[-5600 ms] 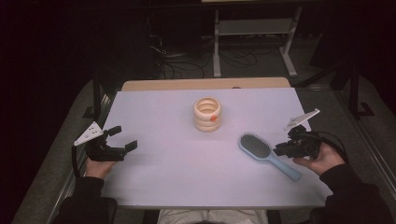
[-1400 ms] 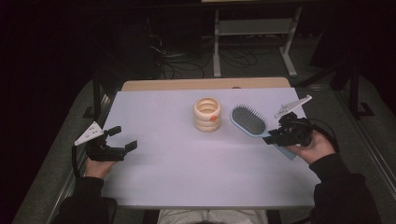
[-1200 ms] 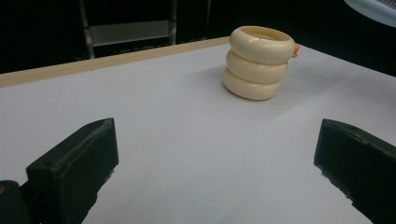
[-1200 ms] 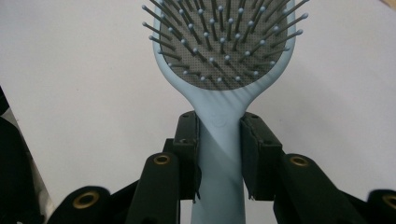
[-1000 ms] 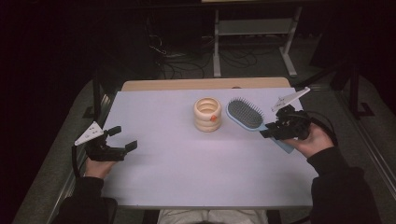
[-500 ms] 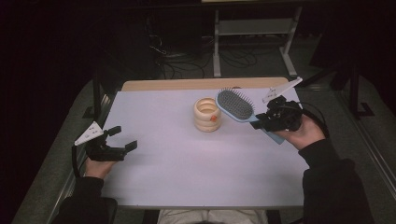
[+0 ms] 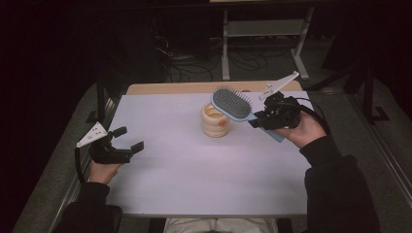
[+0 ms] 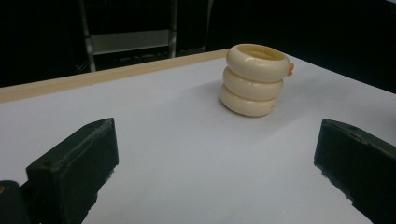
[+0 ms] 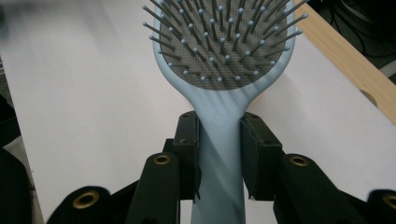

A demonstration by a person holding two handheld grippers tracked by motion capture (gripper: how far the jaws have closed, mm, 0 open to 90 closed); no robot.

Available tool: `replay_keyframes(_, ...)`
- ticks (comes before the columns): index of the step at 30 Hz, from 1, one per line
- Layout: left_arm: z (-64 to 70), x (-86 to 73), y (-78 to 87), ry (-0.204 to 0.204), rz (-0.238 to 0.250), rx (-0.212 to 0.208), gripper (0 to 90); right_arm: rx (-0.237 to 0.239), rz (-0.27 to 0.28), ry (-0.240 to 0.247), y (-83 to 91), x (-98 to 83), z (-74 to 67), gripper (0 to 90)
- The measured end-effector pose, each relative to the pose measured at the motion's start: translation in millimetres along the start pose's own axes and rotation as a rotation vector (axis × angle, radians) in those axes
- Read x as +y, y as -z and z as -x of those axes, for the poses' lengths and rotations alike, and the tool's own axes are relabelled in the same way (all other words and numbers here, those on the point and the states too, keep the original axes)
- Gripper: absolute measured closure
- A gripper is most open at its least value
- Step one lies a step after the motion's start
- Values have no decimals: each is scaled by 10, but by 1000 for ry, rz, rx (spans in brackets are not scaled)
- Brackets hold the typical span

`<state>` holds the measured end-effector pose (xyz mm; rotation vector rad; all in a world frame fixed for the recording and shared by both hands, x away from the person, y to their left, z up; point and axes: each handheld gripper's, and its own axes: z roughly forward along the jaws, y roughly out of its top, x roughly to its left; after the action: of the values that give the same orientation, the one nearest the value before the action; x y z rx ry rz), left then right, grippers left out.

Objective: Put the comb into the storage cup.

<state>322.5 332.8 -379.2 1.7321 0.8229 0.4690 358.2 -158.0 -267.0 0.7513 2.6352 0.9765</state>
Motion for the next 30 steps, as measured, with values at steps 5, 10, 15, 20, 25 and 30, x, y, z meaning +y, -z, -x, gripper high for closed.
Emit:
replay_keyframes(5,40,90,-68,-18,-19,-27,0,4,8,16,-21,89,-17,685)
replay_keyframes(10,38,224,-121,-21,-14,-40,0,9,9,28,-46,157,-41,685)
replay_keyframes(15,39,372,-181,0,-3,-56,0,13,16,40,-70,214,-61,685)
replay_keyframes(20,90,498,-271,-8,-18,-78,0,17,19,54,-86,259,-87,685)
replay_keyframes(25,160,606,-387,-18,-32,-109,0,19,38,60,-104,313,-100,685)
replay_keyframes(30,210,683,-546,-12,-56,-137,0,17,47,75,-129,372,-121,685)
